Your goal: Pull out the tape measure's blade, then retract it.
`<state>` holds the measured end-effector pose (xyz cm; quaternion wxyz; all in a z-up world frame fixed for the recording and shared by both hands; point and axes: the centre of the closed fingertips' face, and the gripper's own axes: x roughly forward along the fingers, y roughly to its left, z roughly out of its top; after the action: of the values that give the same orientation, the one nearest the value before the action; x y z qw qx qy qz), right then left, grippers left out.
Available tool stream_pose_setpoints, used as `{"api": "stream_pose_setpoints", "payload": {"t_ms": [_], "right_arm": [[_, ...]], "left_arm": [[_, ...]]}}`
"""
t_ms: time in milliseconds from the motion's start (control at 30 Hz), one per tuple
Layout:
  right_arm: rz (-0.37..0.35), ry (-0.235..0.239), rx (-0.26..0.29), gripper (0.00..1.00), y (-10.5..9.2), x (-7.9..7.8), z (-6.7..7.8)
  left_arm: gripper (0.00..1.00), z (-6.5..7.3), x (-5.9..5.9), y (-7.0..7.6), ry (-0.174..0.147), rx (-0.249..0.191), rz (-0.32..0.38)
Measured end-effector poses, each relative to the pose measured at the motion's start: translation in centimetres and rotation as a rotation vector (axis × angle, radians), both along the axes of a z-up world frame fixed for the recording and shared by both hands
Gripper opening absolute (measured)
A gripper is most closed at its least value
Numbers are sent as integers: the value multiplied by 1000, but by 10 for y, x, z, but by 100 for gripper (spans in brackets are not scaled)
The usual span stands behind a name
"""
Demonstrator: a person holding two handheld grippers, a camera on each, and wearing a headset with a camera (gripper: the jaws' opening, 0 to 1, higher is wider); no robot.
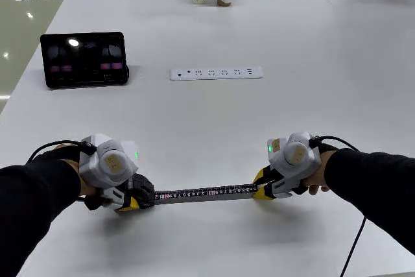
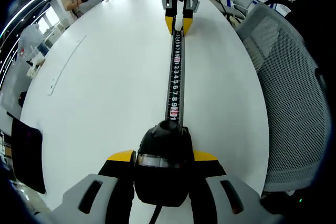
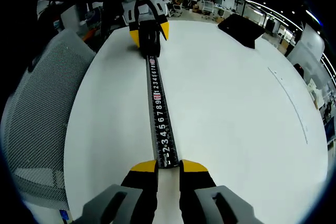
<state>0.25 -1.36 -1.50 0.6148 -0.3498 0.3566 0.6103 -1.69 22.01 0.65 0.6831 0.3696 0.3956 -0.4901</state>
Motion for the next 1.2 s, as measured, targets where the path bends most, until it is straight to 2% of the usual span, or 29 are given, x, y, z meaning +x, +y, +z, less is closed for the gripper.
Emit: {"api": "stream_pose_setpoints", "payload": {"t_ms": [167, 400, 533, 733, 800, 867, 1033, 1133, 1200], "right_arm": [[9, -13, -13, 13, -1, 0, 0], [4, -14, -12, 13, -1, 0, 0], [3, -13, -21, 13, 0, 1, 0], [-60, 1, -60, 13, 1, 2, -1], [-38, -10, -78, 13, 2, 1, -1], [-51, -2, -79, 13, 1, 1, -1], [-34, -15, -65, 15, -2, -1, 2], [-35, -21, -51, 17, -2, -2, 7], [-50, -29, -41, 18, -2, 0, 12]], "left_arm": [[34, 3, -2, -1, 10, -10, 7], [34, 3, 0, 0, 5, -11, 8], [33, 4, -1, 0, -2, -6, -14], [33, 4, 0, 0, 0, -4, -7], [33, 4, -1, 1, 0, -1, 1], [34, 5, -2, 1, 9, -5, 9], [33, 11, -1, 4, 12, -27, 40], [36, 17, 1, 7, 1, -50, 65], [37, 22, 2, 6, 6, -91, 104]]}}
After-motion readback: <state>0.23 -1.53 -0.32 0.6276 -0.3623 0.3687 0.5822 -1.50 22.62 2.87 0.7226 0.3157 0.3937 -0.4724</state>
